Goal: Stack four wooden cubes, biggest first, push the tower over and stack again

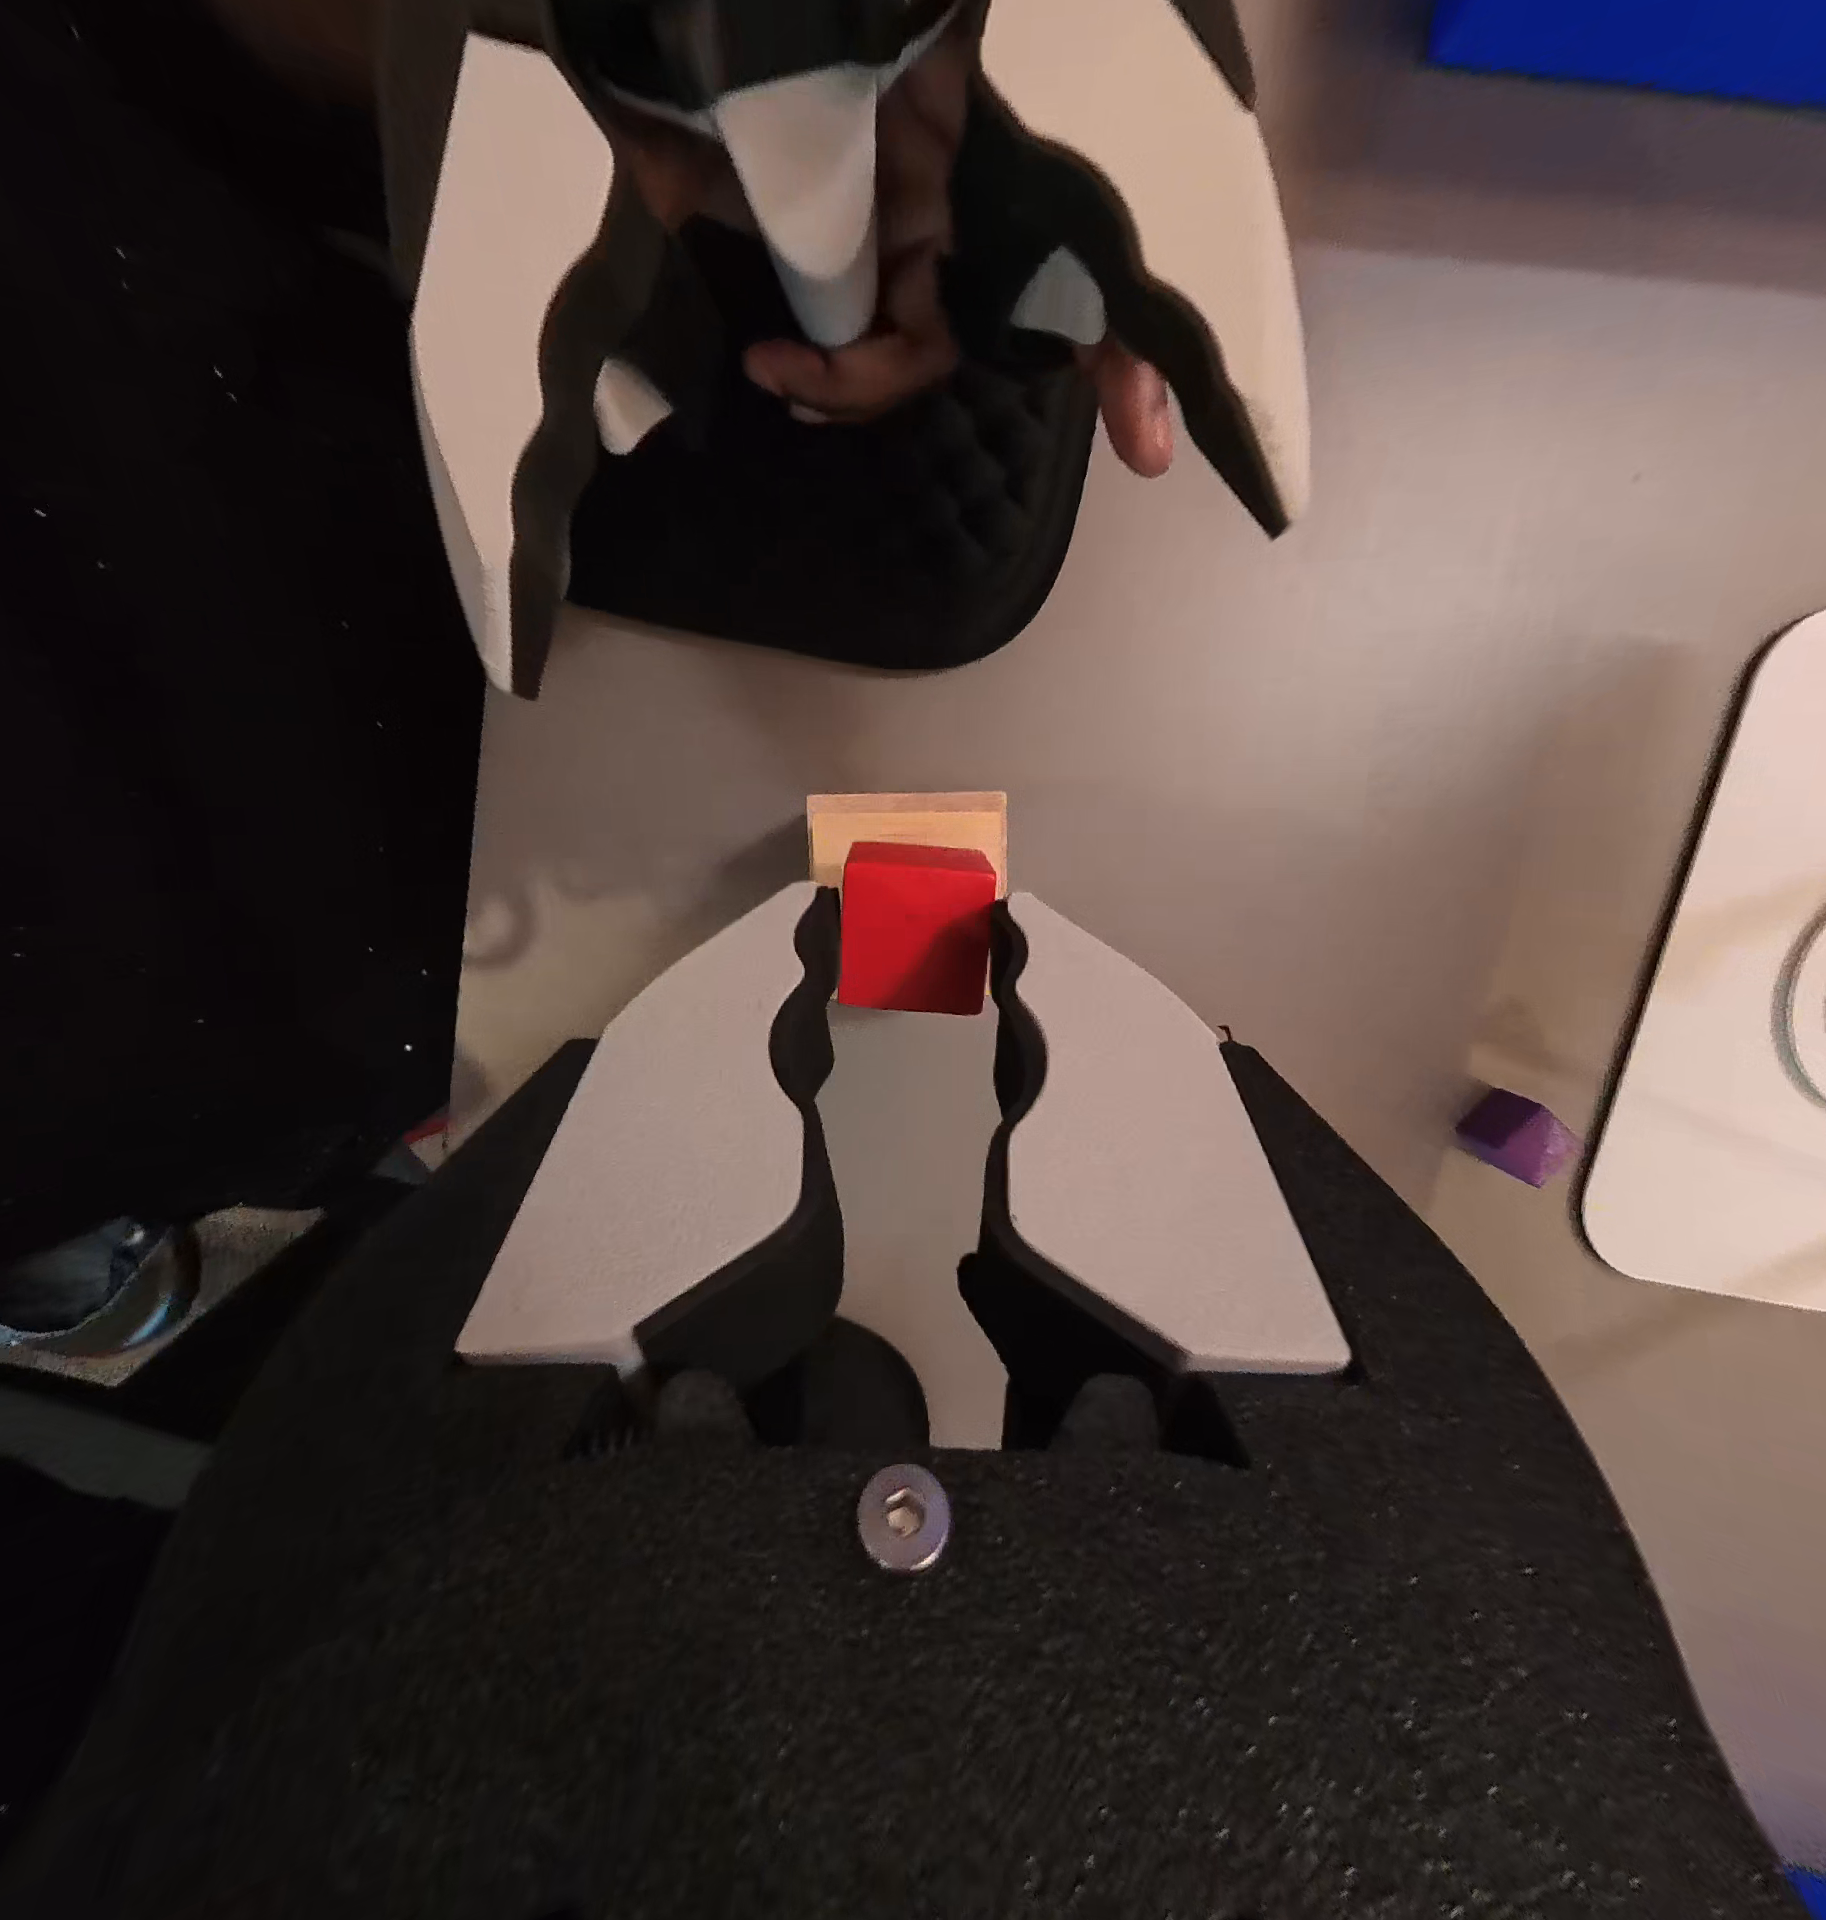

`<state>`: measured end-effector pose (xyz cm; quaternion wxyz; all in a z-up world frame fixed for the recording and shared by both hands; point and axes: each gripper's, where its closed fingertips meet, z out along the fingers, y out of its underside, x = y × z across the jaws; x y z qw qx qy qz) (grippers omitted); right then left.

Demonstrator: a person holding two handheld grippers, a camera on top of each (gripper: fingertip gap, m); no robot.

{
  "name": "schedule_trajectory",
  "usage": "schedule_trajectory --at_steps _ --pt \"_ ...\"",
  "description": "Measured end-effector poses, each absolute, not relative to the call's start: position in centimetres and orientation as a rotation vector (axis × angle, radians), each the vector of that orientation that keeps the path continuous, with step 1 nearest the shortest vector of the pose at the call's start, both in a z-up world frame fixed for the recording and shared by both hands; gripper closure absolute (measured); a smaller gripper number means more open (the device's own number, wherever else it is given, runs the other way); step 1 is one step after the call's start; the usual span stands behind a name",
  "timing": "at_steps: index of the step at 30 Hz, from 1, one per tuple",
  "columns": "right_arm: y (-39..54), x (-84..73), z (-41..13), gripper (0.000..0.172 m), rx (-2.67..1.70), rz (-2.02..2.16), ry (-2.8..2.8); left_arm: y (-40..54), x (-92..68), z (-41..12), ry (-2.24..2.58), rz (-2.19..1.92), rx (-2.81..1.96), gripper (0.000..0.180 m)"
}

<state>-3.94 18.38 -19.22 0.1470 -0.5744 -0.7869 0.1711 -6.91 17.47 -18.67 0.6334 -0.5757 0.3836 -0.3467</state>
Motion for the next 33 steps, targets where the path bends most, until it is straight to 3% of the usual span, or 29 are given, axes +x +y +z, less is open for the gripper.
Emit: schedule_trajectory --at_steps 15,19,21,26,33 --pt "18.3 -3.9 -20.4 0.143 -1.626 0.409 -2.36 17.5 -6.9 -18.6 0.872 -0.797 -1.314 0.051" --pt "18.2 -4.3 -20.0 0.116 -1.595 0.457 -2.352 17.5 -6.9 -18.6 0.873 -0.796 -1.313 0.051" --pt "18.8 -4.6 -19.0 0.111 -1.582 0.525 -2.301 17.5 -6.9 -18.6 0.873 -0.797 -1.312 0.051" --pt "26.4 -4.6 -17.6 0.11 -1.735 0.604 -1.946 17.5 -7.0 -18.6 0.871 -0.797 -1.312 0.051" --pt "37.3 -1.9 -24.6 0.114 -2.073 0.488 -1.608 17.5 -7.1 -18.5 0.862 -0.807 -1.311 0.051"
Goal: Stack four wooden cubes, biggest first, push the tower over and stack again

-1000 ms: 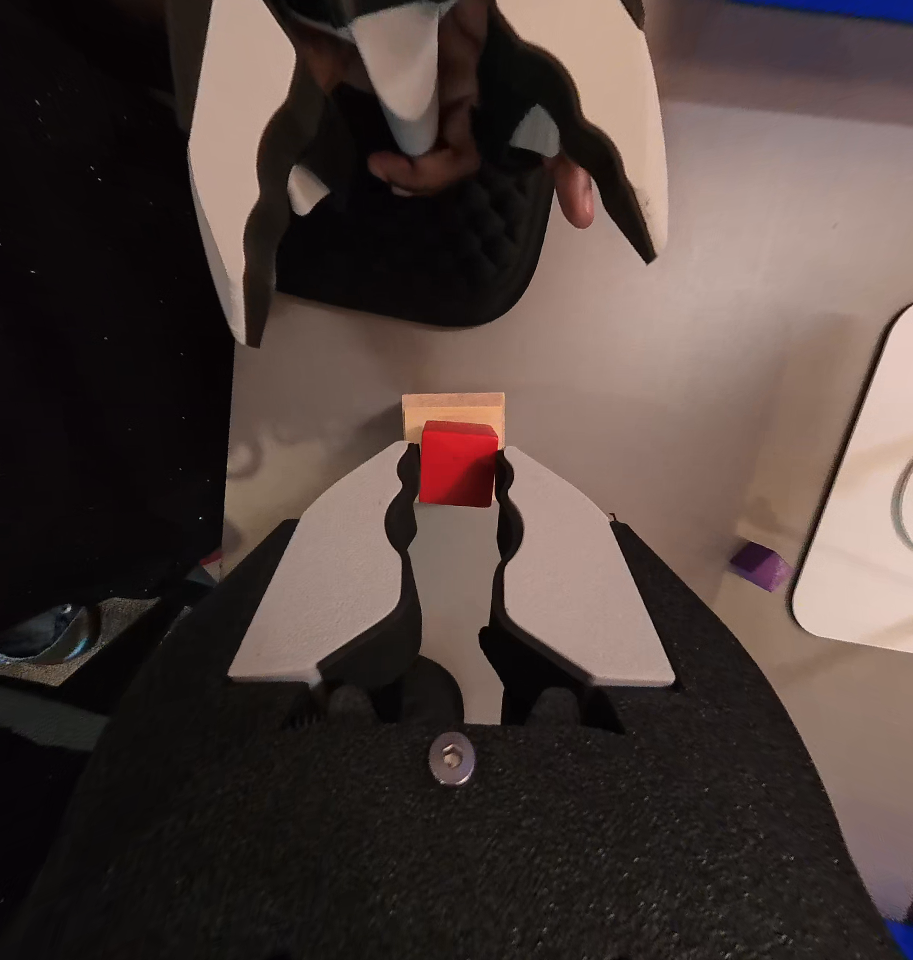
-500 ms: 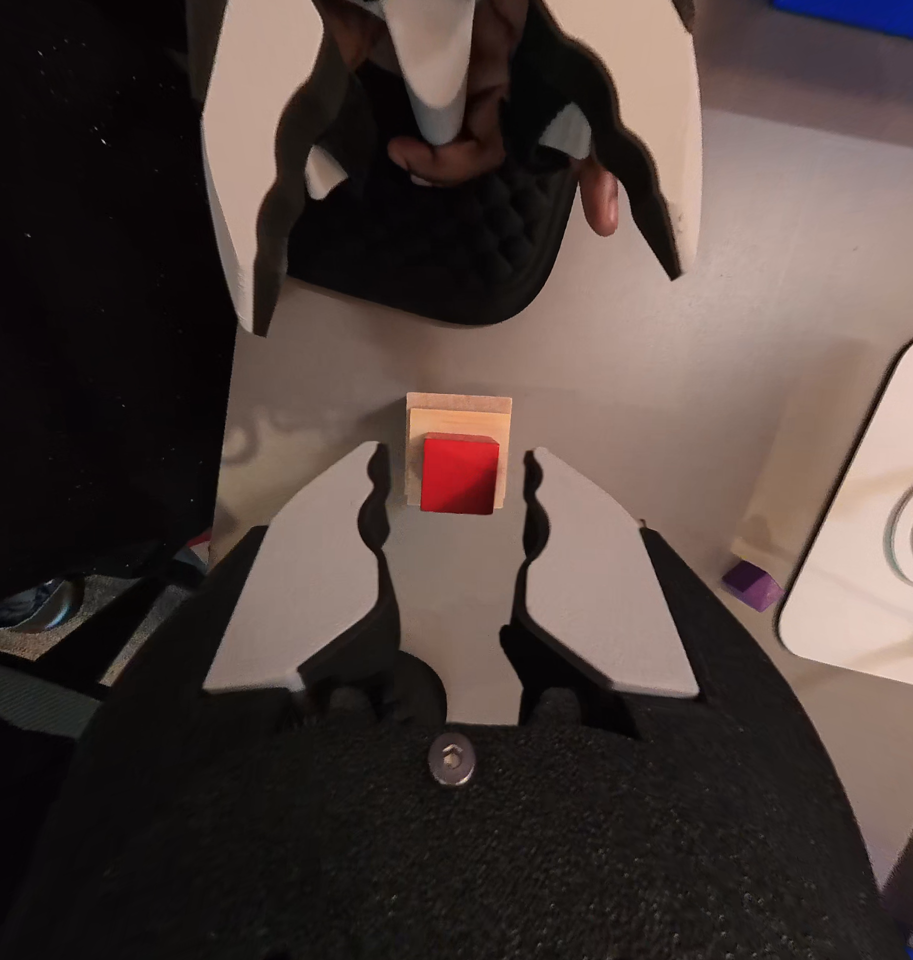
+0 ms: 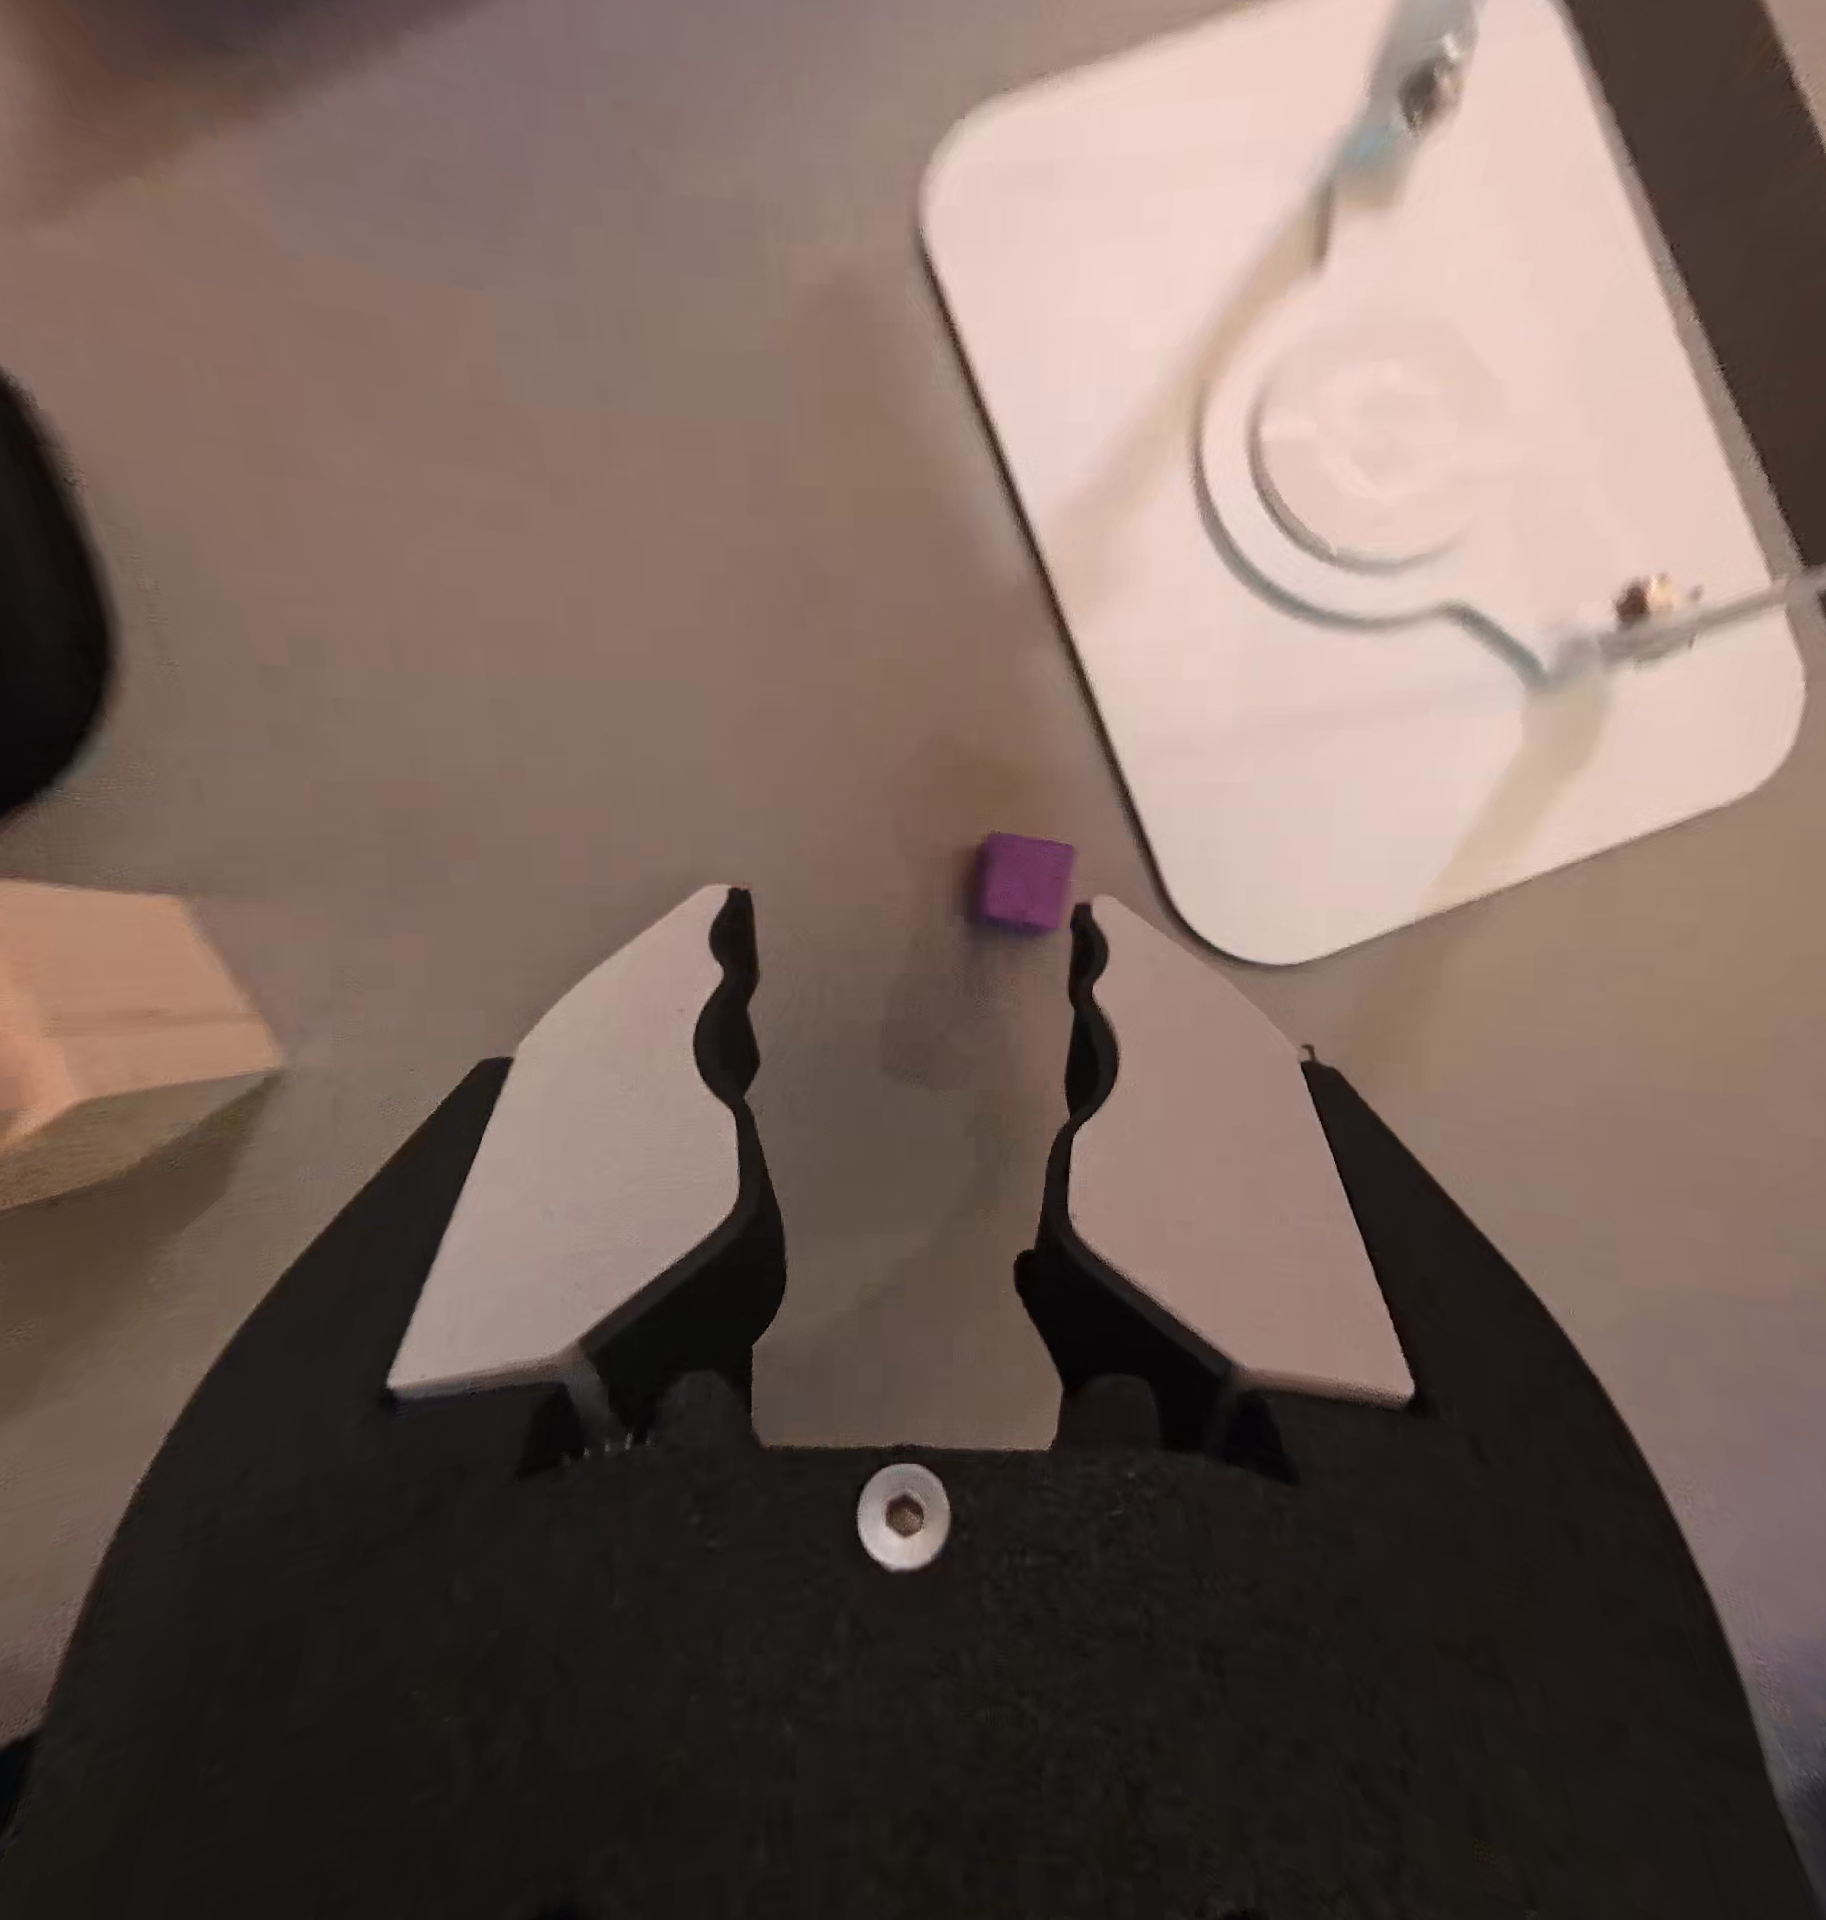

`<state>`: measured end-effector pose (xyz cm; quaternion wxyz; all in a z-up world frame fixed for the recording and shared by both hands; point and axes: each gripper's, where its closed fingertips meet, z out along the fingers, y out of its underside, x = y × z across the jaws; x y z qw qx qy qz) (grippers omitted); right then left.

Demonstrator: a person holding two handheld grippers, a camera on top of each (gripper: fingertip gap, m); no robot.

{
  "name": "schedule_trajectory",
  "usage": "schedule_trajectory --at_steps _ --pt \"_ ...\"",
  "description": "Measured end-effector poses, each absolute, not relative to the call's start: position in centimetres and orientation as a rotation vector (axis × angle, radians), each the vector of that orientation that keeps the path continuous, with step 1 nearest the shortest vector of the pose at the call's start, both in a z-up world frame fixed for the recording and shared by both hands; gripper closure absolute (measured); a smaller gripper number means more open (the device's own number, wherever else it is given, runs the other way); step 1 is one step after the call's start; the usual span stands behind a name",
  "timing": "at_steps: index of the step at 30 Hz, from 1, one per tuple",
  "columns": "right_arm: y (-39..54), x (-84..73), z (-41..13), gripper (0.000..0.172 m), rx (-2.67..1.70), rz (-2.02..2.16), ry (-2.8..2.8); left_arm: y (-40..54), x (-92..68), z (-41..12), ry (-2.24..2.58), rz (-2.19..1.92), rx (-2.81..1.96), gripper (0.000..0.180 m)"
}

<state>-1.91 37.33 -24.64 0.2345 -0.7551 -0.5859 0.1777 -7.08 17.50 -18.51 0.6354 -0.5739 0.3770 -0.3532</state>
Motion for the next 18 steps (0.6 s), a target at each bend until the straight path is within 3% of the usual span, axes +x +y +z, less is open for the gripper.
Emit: schedule_trajectory --at_steps 7,13,15,18 --pt "39.9 -2.1 -28.9 0.122 -2.142 0.441 -1.546 17.5 -7.2 -18.4 0.853 -0.815 -1.311 0.051" --pt "40.3 -2.4 -29.9 0.136 -2.152 0.397 -1.565 17.5 -7.2 -18.4 0.855 -0.811 -1.31 0.051" --pt "40.3 -2.4 -30.0 0.149 -2.146 0.397 -1.57 17.5 -7.2 -18.4 0.854 -0.811 -1.309 0.051" --pt "40.0 -2.4 -29.8 0.15 -2.151 0.416 -1.575 17.5 -7.2 -18.4 0.855 -0.812 -1.31 0.052"
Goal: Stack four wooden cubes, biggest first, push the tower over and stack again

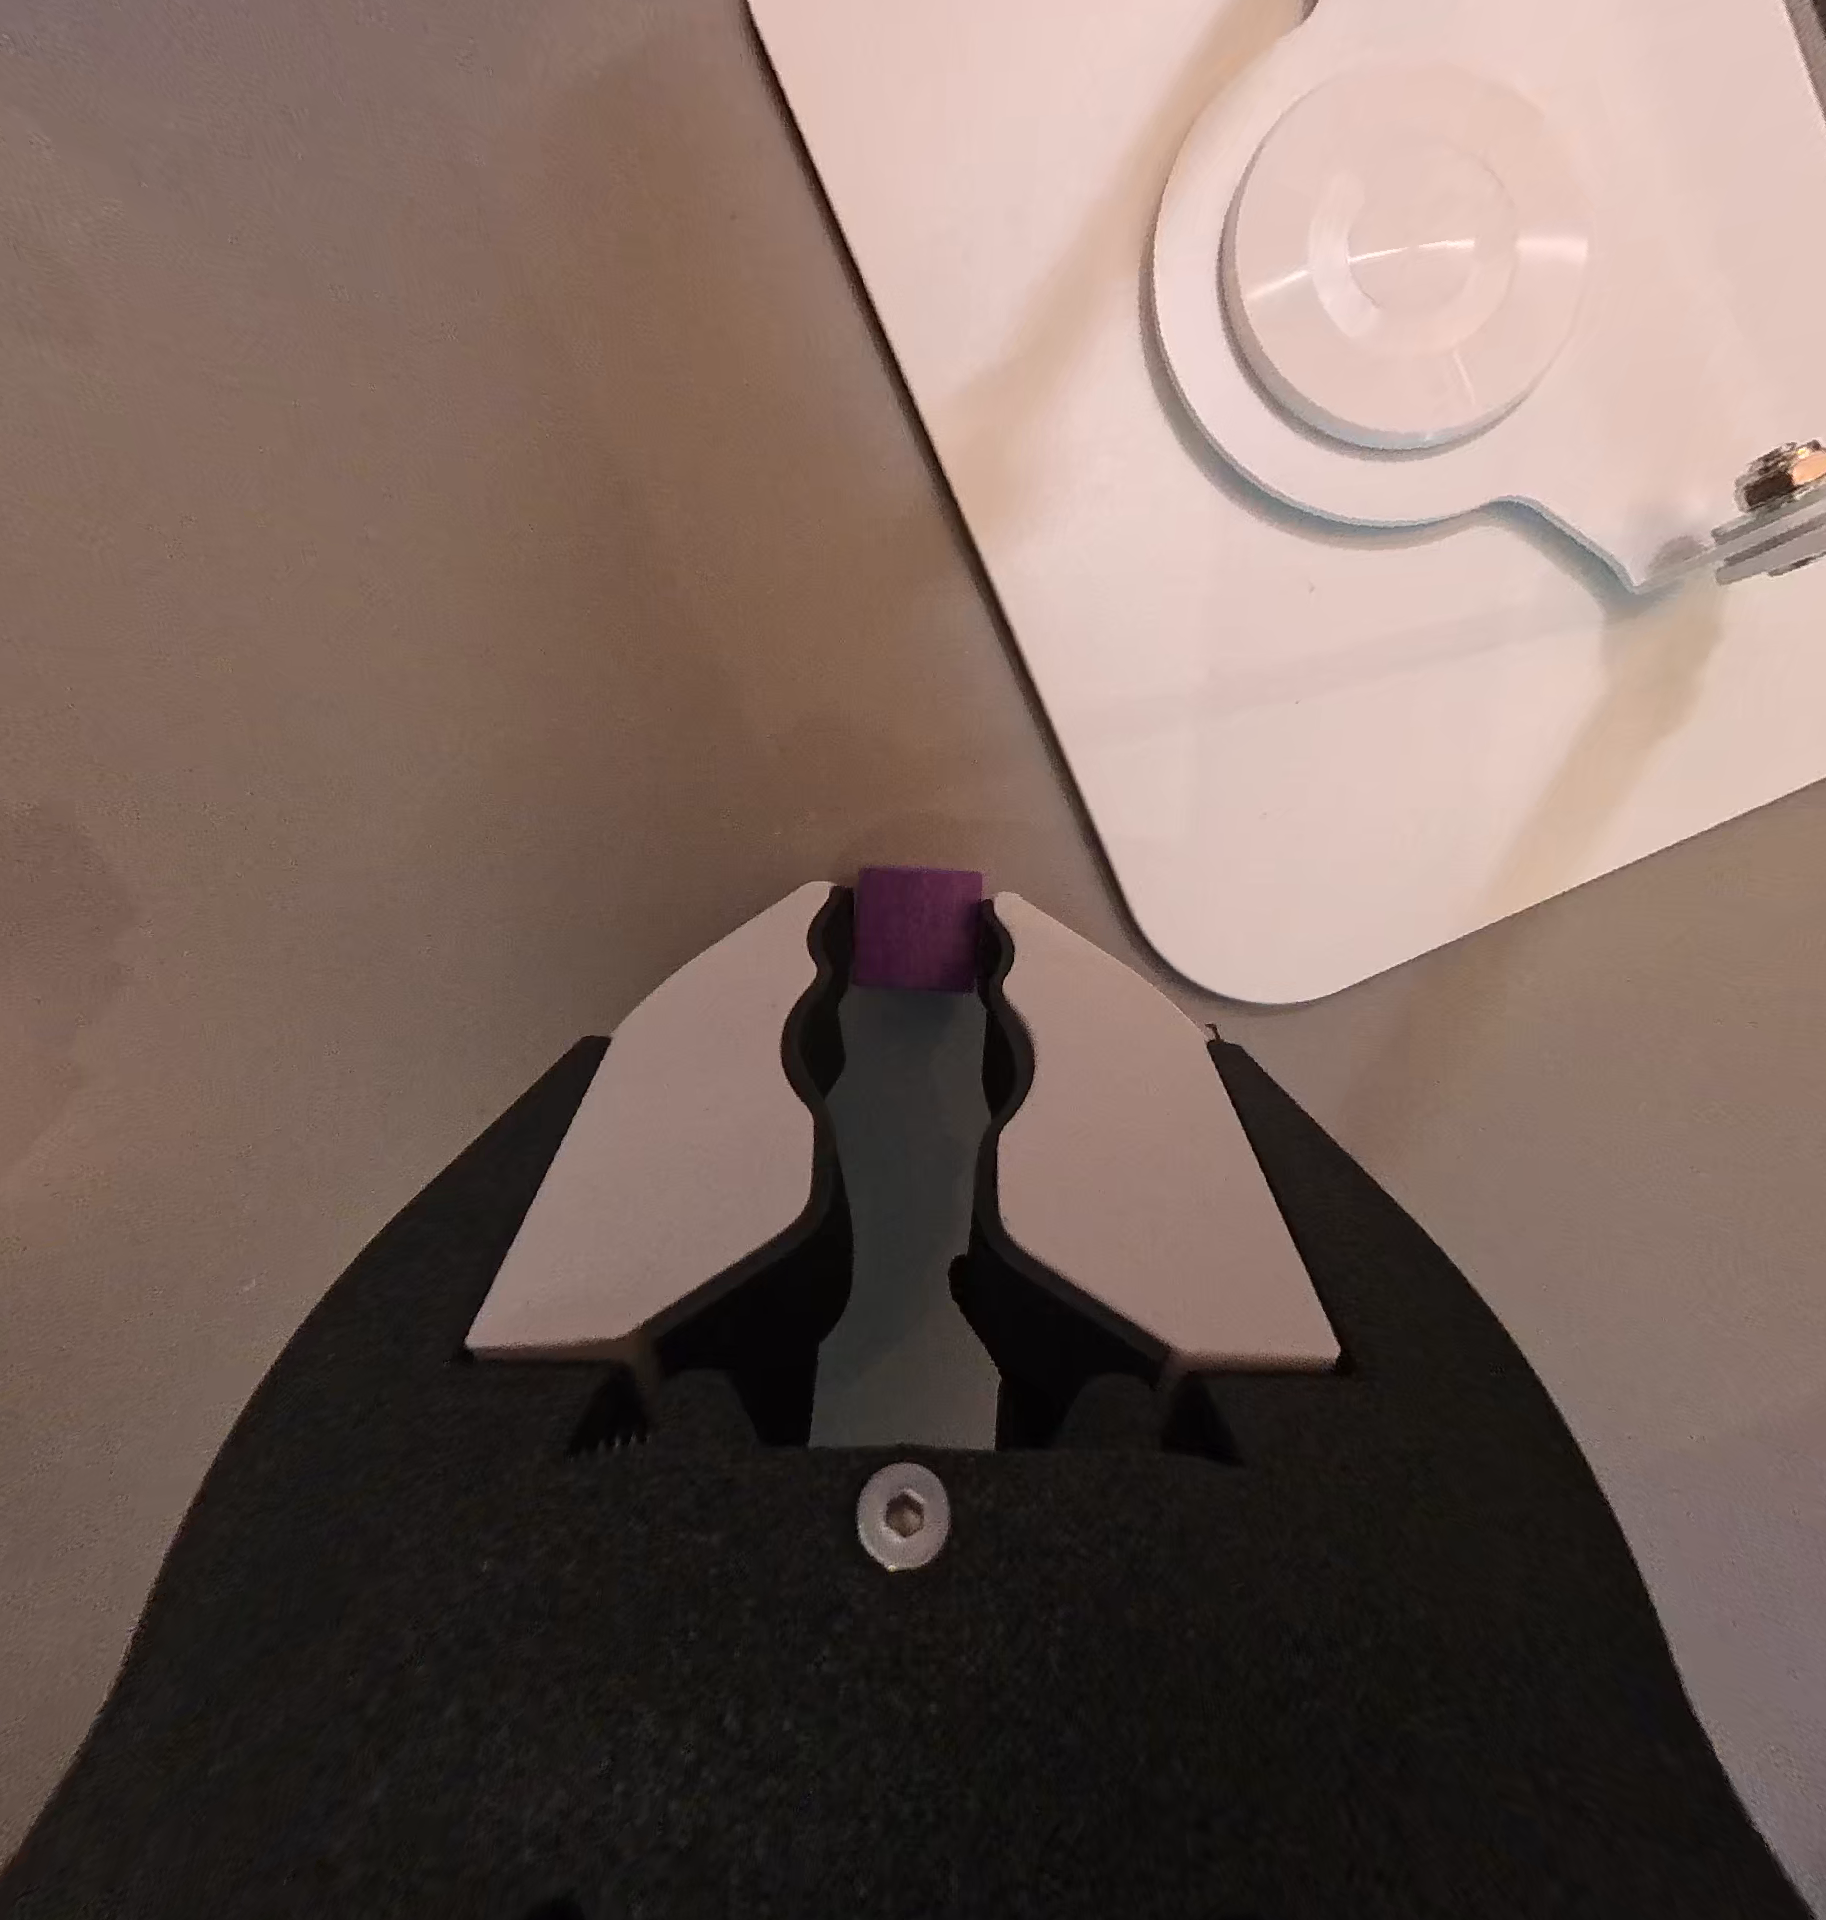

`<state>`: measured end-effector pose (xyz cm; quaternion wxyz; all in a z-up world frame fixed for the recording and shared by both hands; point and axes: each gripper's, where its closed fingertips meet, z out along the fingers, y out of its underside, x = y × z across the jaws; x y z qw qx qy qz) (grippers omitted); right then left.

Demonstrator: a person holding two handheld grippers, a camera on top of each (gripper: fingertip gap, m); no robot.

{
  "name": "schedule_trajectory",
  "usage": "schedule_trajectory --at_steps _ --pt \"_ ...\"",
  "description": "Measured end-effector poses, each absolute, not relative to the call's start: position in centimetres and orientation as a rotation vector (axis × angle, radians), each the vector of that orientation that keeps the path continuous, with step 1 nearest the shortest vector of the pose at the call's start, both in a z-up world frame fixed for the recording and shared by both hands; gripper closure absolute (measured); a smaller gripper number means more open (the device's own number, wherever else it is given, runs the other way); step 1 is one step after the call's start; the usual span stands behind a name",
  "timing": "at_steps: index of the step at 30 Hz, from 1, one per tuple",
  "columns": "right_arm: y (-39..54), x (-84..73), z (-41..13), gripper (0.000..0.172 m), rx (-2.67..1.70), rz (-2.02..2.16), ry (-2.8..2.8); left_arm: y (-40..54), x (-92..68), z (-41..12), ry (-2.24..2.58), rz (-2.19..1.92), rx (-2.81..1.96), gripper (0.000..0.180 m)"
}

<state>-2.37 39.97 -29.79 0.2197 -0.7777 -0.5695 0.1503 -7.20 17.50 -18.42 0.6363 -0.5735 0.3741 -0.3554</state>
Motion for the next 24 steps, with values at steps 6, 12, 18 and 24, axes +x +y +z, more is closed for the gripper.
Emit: schedule_trajectory --at_steps 6,12,18,24 --pt "37.8 -2.6 -26.5 0.15 -2.062 0.441 -1.609 17.5 -7.2 -18.4 0.855 -0.81 -1.309 0.052" --pt "33.5 -2.6 -21.5 0.15 -1.946 0.453 -1.668 17.5 -7.1 -18.5 0.863 -0.802 -1.312 0.052" --pt "28.1 -2.4 -17.7 0.15 -1.836 0.434 -1.787 17.5 -7.1 -18.5 0.863 -0.799 -1.314 0.052" --pt "22.1 -2.8 -16.5 0.15 -1.744 0.461 -1.938 17.5 -7.0 -18.6 0.868 -0.795 -1.316 0.052"
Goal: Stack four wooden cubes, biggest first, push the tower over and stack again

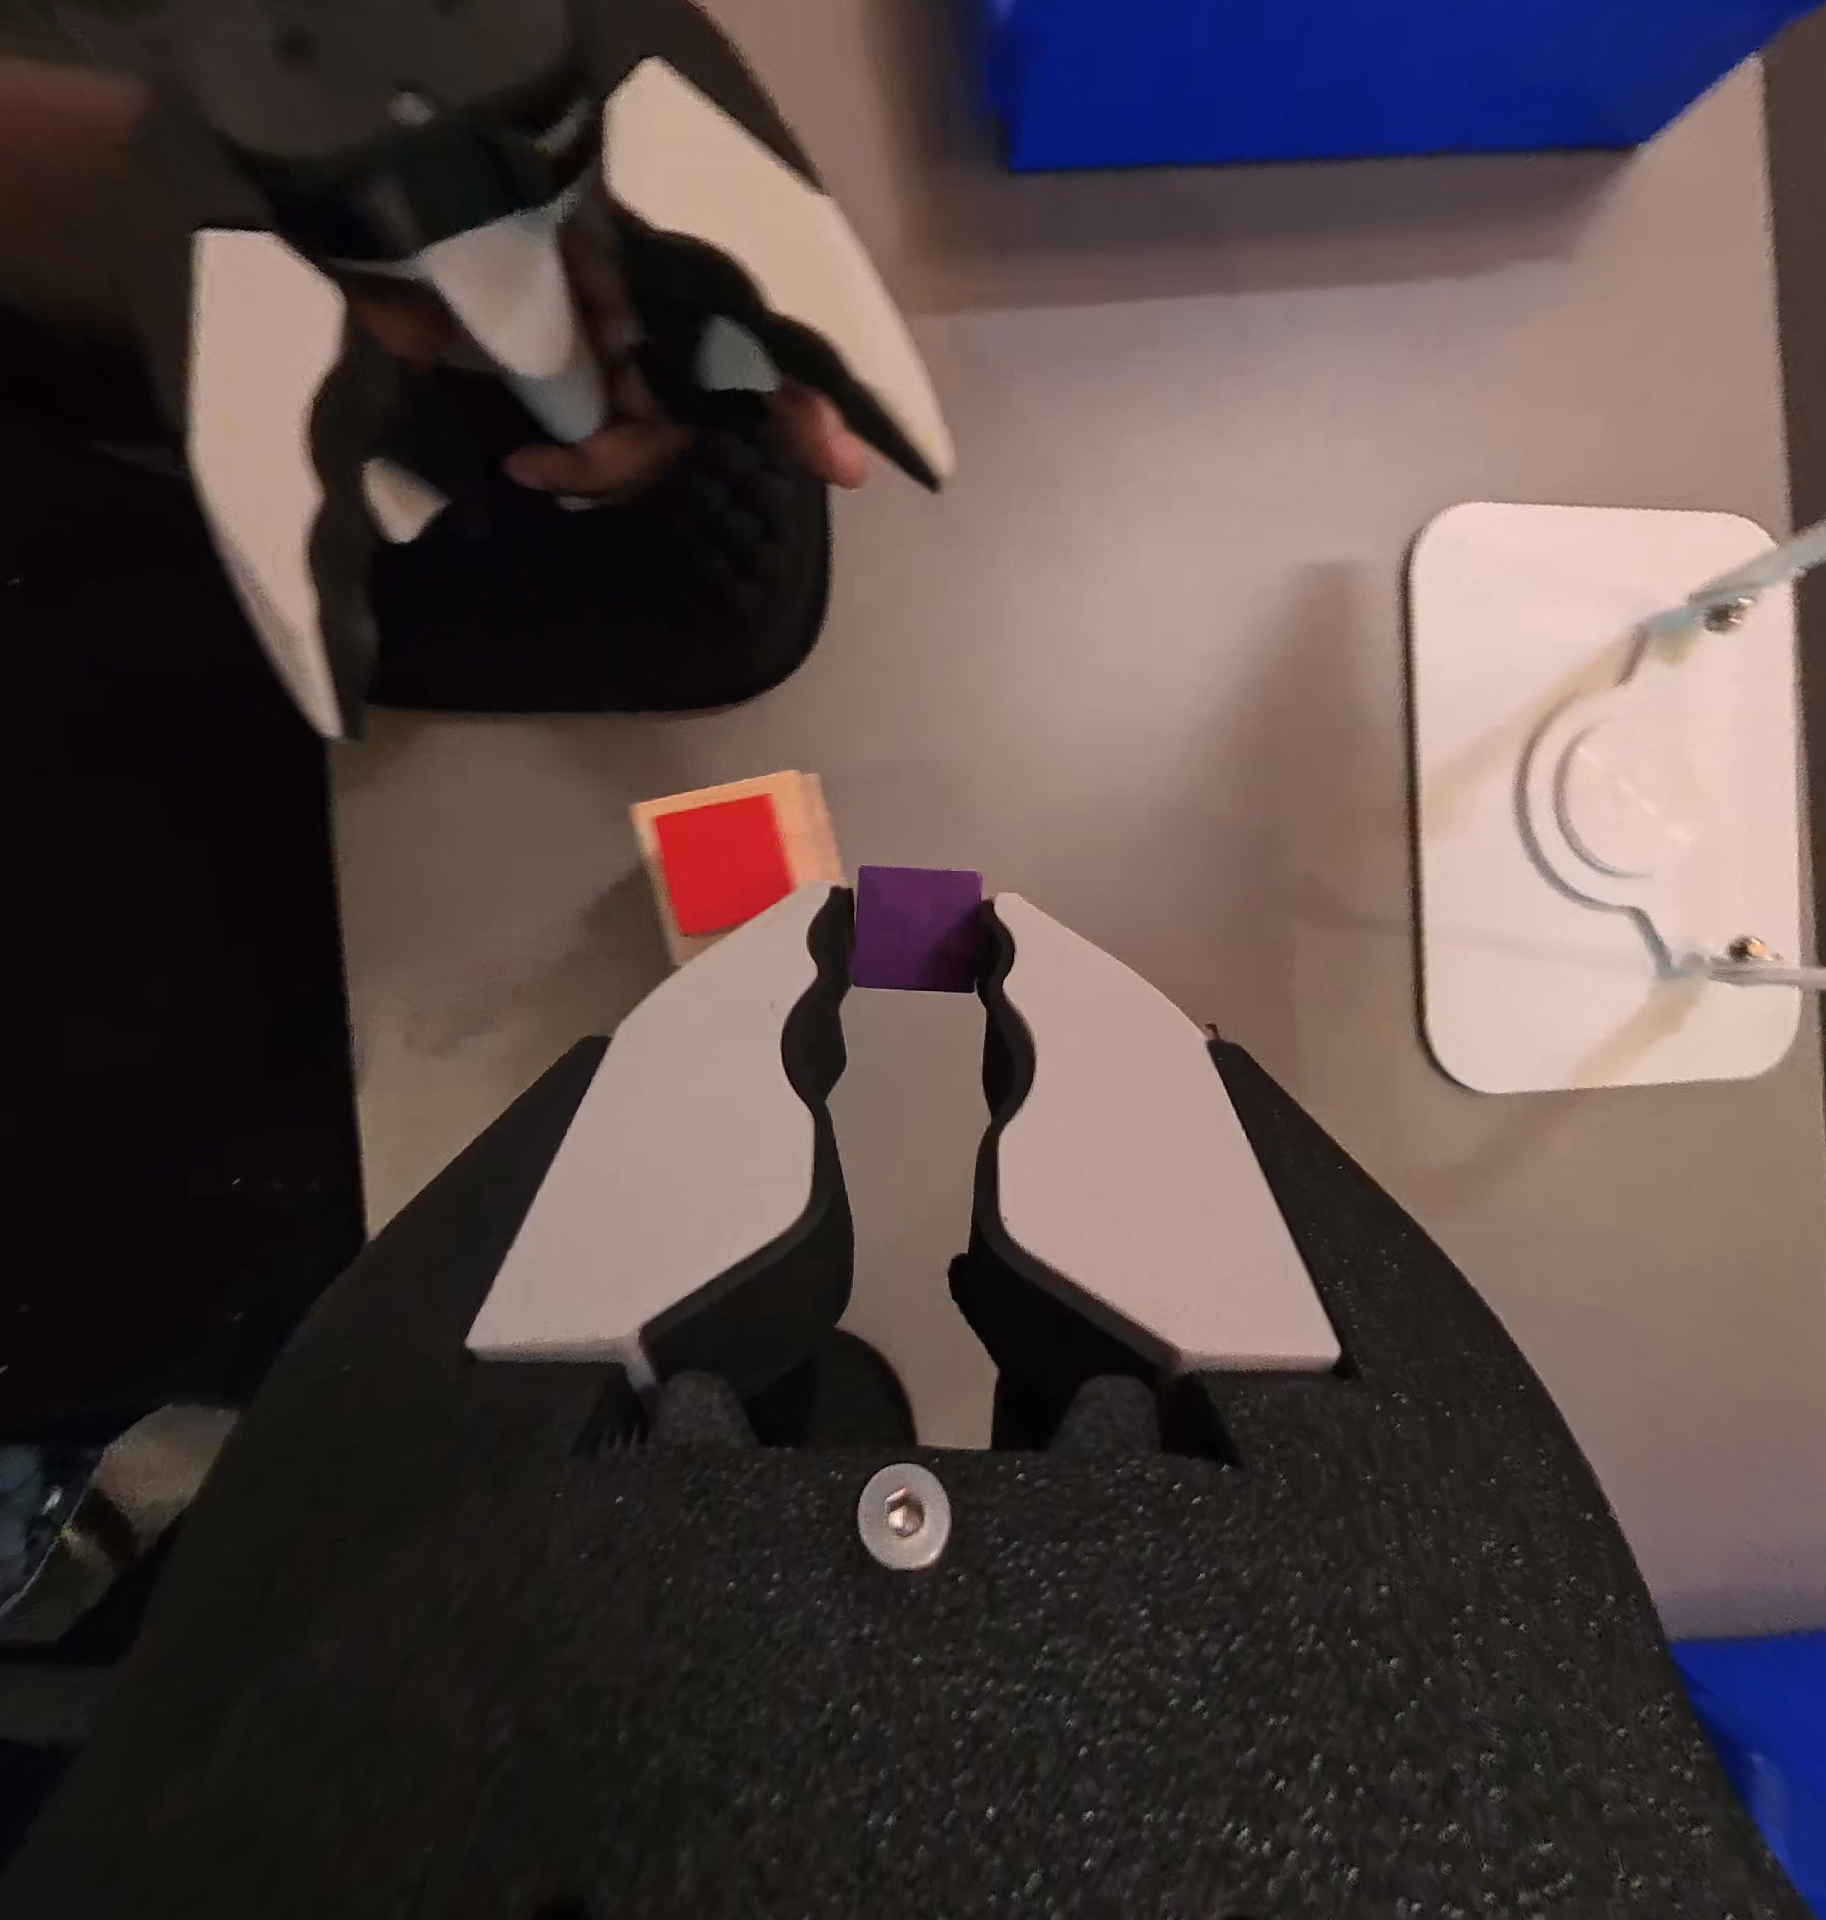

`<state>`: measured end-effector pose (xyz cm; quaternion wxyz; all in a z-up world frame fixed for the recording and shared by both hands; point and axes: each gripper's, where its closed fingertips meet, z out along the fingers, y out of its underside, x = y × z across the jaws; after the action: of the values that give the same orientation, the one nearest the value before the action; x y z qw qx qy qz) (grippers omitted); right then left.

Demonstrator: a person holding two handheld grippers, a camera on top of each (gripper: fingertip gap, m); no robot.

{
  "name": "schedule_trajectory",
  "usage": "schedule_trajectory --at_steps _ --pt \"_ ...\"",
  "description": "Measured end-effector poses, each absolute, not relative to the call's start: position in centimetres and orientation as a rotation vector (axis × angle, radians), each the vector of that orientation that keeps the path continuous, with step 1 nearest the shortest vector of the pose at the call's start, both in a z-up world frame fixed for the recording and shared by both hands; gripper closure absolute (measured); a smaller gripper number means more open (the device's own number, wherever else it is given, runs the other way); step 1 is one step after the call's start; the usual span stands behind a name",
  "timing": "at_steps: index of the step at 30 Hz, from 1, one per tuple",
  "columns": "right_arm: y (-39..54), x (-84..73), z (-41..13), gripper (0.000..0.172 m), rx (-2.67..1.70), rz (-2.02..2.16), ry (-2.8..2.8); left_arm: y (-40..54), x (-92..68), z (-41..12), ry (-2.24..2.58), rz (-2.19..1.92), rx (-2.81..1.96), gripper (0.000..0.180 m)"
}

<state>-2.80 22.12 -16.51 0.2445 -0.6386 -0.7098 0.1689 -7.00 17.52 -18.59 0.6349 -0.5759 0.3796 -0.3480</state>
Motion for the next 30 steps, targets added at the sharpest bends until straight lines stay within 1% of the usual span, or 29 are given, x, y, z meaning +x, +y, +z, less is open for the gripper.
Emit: schedule_trajectory --at_steps 9,30 --pt "18.8 -3.7 -17.5 0.149 -1.678 0.446 -2.089 17.5 -7.0 -18.6 0.868 -0.793 -1.314 0.052" --pt "18.6 -3.8 -18.5 0.149 -1.637 0.436 -2.18 17.5 -7.0 -18.6 0.868 -0.793 -1.313 0.053"
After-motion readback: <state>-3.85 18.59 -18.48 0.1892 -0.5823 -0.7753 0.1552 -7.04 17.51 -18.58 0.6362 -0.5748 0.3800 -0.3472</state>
